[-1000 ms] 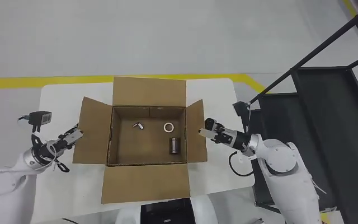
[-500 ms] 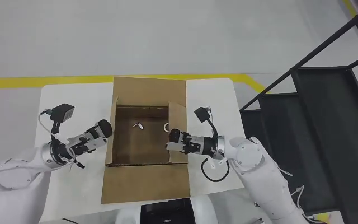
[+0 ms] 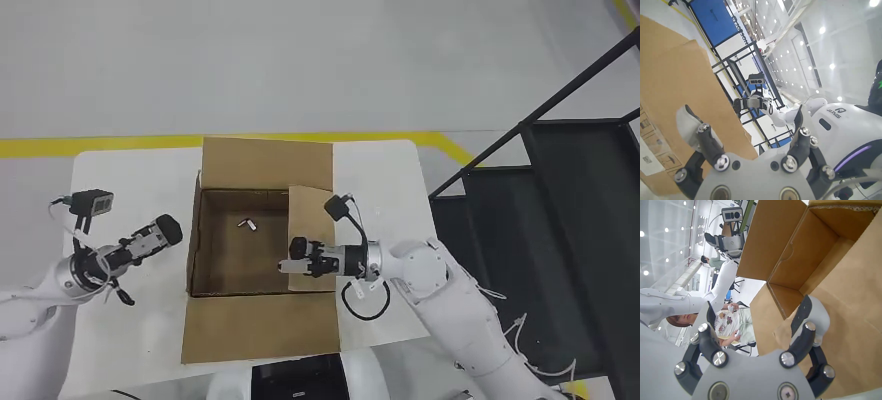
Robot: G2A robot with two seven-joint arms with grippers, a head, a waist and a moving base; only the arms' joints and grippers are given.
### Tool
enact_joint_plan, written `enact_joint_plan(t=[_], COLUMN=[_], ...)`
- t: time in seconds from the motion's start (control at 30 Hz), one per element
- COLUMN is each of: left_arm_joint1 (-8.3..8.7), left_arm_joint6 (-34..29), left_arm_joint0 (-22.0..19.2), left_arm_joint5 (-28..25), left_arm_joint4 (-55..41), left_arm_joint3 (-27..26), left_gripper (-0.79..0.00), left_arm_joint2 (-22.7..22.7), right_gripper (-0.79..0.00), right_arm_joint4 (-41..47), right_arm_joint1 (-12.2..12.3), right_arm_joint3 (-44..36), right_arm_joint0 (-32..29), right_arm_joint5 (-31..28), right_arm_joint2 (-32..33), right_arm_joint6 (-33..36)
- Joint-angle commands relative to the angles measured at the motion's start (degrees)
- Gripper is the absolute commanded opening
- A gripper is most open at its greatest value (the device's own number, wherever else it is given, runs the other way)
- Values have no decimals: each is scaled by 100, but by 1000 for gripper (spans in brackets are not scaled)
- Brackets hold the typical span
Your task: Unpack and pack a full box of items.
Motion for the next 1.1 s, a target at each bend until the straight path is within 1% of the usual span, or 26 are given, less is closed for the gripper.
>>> enact_joint_plan(t=[0.0,0.07,0.2,0.33,0.43,0.53,0.63,0.77,0.8,0.87,0.97,1.07], left_arm_joint1=[-23,-47,-106,-141,-150,-145,-120,-66,-52,-17,37,90], left_arm_joint6=[10,-34,-379,-496,-467,-433,-381,-345,-347,-356,-388,-390], left_arm_joint0=[-237,-436,-761,-982,-1079,-1141,-1150,-1040,-993,-885,-669,-438], left_arm_joint5=[-10,34,379,496,467,433,381,345,347,356,388,390], left_arm_joint4=[20,-32,-244,142,368,409,357,101,-36,-321,-820,-1182], left_arm_joint3=[216,342,558,720,806,879,868,688,620,451,216,36], left_gripper=[0,0,0,0,0,0,0,0,0,0,0,0], left_arm_joint2=[303,567,1193,1681,1906,2006,1980,1826,1764,1594,1268,869], right_gripper=[0,0,0,0,0,0,0,0,0,0,0,0], right_arm_joint4=[-88,-124,-279,-439,-574,-712,-829,-783,-694,-140,536,877], right_arm_joint1=[14,26,44,55,67,83,101,116,120,131,205,338], right_arm_joint3=[-3,-1,35,61,85,111,138,101,42,-82,-231,-289], right_arm_joint0=[16,18,73,114,116,123,130,153,153,96,25,-84], right_arm_joint5=[22,52,101,147,177,202,257,206,113,-135,-368,-144], right_arm_joint2=[9,-5,-91,-165,-211,-255,-283,-294,-260,-161,156,643], right_arm_joint6=[-16,12,111,70,33,61,106,81,29,20,445,1253])
